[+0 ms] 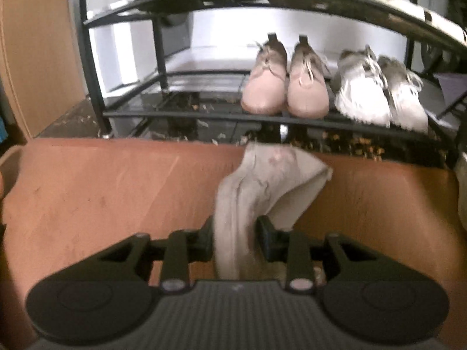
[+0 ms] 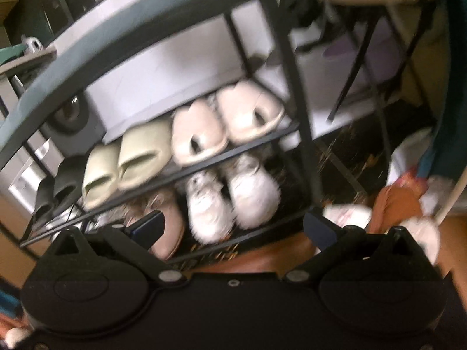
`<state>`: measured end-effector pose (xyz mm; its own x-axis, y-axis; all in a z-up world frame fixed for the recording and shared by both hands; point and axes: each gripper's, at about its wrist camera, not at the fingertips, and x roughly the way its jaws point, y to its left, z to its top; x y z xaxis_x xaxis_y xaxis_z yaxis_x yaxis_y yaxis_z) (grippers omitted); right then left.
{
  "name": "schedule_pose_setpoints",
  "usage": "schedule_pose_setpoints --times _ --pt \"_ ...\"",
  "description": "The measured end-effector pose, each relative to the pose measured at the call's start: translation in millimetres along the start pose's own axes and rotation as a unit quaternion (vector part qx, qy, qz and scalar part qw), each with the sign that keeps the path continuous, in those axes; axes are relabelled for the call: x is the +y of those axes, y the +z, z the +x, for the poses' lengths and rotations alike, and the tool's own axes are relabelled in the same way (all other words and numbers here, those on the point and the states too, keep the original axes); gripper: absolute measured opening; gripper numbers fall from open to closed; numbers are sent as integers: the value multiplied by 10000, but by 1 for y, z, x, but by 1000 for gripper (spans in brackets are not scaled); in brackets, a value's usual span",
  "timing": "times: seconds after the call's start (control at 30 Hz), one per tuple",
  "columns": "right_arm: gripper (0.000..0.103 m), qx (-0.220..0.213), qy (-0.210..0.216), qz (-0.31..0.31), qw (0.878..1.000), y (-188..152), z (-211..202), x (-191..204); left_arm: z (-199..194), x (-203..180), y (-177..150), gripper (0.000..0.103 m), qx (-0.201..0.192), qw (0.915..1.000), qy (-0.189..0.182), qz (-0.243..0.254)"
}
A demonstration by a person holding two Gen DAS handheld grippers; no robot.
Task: Organize scattered shoes
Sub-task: 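Carry the canvas shoe with the left tool, lower it to the floor, open, then grasp the white canvas shoe on the floor with the right tool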
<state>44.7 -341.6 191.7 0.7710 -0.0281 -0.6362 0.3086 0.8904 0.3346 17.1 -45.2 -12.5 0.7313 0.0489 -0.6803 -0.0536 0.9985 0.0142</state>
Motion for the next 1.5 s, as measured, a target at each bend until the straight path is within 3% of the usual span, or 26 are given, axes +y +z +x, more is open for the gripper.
schedule_pose_setpoints --times 0.33,0.53,0.57,0.7,0.8,0.9,1.13,1.33,1.5 --pt "103 696 16 -187 9974 -13 27 21 1 -4 -4 32 2 9999 -32 122" --pt "103 646 262 -820 9942 -26 28 47 0 -2 -3 39 144 9998 -142 26" --pt "103 622 299 -934 9932 -28 27 51 -1 -1 -3 42 167 9997 -162 -11" --pt "103 551 348 -1239 9902 -31 27 63 0 5 -2 79 375 9990 -152 -166" --pt "103 544 337 -1312 9893 -32 28 67 0 11 -4 93 544 9980 -109 -296" --pt "103 567 330 -1305 9893 -32 30 67 -2 15 -3 101 674 9971 -61 -337" --pt "103 652 508 -1194 9894 -36 32 68 -21 22 7 102 831 9964 -57 -183" --pt "103 899 1023 -1250 9828 -53 32 77 -46 35 20 102 320 9994 -99 35" --pt "103 991 1355 -1223 9782 -72 42 85 -46 68 30 102 19 9999 -161 27"
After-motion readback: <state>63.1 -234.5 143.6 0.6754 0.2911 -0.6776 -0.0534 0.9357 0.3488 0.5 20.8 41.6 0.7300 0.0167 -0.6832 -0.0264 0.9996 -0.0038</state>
